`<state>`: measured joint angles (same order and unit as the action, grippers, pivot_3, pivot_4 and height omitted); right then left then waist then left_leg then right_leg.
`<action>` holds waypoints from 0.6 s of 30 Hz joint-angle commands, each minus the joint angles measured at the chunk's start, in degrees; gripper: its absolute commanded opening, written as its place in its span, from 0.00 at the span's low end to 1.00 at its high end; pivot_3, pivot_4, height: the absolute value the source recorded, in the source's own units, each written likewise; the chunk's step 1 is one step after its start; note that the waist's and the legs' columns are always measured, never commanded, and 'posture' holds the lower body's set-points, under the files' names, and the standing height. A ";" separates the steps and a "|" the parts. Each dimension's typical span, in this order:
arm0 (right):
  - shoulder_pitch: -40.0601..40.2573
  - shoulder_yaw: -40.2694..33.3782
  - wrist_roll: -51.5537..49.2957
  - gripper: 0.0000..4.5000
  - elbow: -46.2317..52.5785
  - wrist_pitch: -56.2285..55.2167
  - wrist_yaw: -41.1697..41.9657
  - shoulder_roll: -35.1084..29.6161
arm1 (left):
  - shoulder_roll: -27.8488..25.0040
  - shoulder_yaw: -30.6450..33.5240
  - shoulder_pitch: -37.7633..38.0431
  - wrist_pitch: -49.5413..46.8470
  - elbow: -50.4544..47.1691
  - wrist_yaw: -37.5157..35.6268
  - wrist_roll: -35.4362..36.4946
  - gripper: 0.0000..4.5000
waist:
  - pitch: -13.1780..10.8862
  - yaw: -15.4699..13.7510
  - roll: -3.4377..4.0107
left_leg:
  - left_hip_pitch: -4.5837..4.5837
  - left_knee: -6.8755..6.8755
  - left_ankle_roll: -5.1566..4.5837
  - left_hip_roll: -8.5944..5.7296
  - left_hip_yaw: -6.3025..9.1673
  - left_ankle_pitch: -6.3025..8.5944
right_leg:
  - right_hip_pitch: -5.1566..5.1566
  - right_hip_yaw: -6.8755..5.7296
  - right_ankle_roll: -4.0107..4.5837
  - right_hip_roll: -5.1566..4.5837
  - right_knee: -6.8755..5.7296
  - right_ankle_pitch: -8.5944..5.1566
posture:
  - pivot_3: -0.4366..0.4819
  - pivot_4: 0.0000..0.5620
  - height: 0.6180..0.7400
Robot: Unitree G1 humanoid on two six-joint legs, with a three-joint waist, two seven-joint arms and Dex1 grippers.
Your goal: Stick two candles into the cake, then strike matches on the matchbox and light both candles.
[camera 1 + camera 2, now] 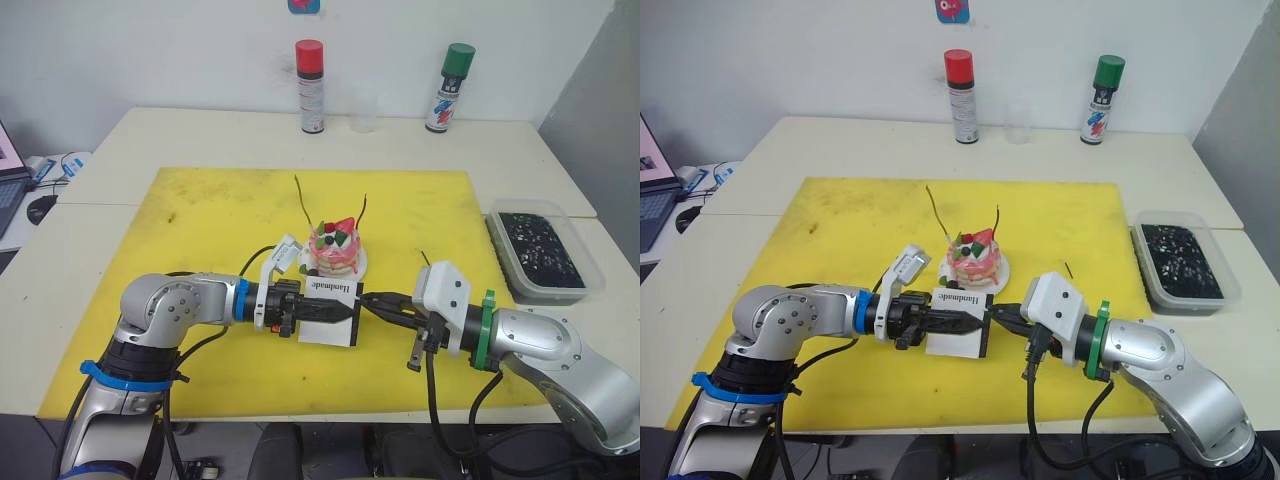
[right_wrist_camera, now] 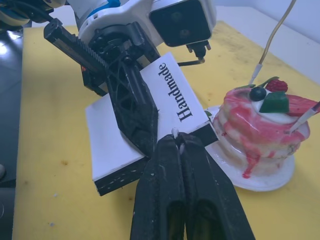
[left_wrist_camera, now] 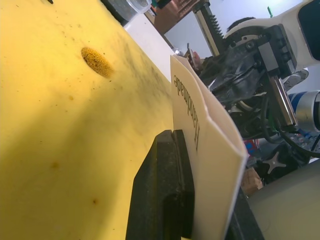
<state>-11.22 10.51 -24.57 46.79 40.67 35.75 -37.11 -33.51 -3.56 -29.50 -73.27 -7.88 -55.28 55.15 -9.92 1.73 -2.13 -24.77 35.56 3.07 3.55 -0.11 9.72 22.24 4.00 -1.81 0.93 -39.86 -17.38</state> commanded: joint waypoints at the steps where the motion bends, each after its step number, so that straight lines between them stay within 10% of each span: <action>1: -0.45 0.41 1.48 0.01 0.48 -0.67 -0.42 -0.60 | -0.01 0.27 -0.51 0.88 -1.01 -0.59 0.15 0.00 | 0.00 0.01 0.00 | 0.00 0.01 0.00 0.00 0.00 0.00 | 0.00 0.00 0.00 0.00 0.00 0.00 | 0.48 0.27 1.00; 18: -1.10 2.69 4.16 0.01 -0.46 -0.12 -0.81 0.17 | -1.26 -2.89 1.69 6.51 -5.87 -2.40 -3.43 0.00 | 0.00 0.03 0.00 | 0.00 0.02 0.00 0.02 0.00 0.00 | 0.01 0.00 0.01 0.00 0.00 -0.01 | 0.48 0.27 1.00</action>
<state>-11.23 13.29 -20.95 45.52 40.91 35.57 -37.23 -34.88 -5.32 -27.96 -67.85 -11.00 -55.89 51.28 -9.92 1.77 -2.13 -24.78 35.57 3.07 3.57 -0.11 9.72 22.25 4.01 -1.80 0.93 -39.86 -17.39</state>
